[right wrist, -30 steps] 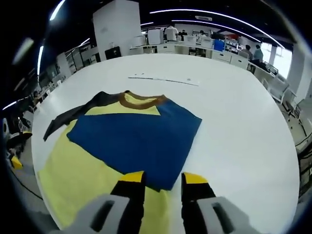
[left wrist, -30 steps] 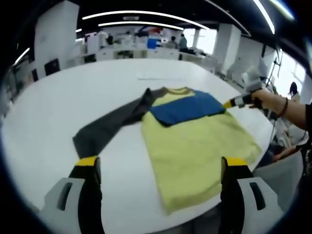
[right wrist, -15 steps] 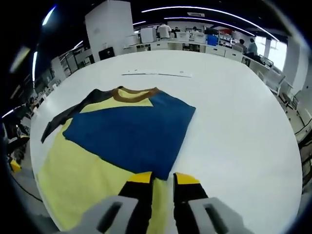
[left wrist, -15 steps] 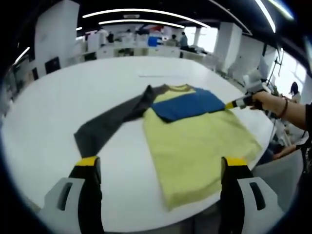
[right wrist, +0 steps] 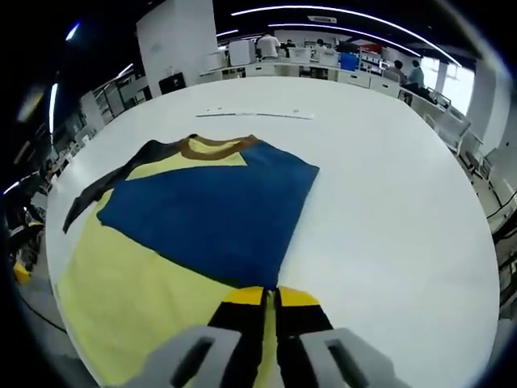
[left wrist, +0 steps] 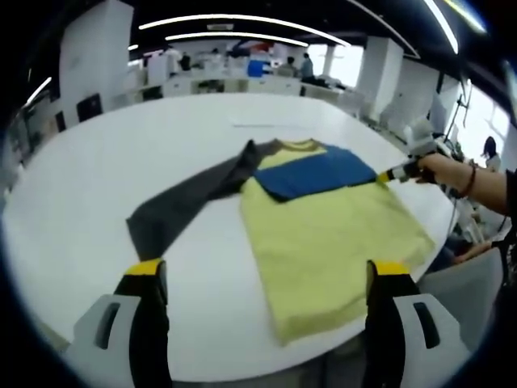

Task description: Fold the garment on the visible template until the final outline fits inside the template.

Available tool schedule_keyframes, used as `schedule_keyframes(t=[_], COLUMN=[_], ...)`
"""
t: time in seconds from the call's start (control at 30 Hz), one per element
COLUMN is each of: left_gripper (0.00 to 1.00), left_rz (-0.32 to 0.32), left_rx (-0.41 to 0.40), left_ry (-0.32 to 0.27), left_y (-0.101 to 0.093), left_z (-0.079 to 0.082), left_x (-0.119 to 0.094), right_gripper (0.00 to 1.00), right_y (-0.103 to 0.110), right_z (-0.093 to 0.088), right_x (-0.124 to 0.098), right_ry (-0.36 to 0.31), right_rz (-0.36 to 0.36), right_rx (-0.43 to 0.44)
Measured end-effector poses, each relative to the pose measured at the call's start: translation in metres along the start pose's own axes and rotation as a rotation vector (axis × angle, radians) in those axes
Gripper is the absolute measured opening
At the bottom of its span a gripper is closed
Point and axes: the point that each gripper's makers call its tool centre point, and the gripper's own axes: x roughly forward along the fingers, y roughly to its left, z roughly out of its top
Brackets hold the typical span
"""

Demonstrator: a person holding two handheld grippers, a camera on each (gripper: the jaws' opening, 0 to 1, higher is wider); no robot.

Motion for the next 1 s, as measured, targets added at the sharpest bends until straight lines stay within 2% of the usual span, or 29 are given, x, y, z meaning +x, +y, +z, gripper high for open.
schedule_keyframes(t=[0.57,1.0], left_gripper=[0.97,0.96], left_rz=[0.027,0.027], left_rx=[-0.015,0.009], left_ry=[-0.012,-0.002], left_y=[0.009,0.007], left_z=[0.001,0.002], left_x=[-0.001,0.003], right_gripper=[0.0,0.0], right_y=[-0.013,-0.034], right_z=[-0.004,-0.007], right_x=[-0.003,-0.005], right_ry=[0.036,0.051], right_rz=[0.004,-0.01], right_rx=[-0.052,-0.06])
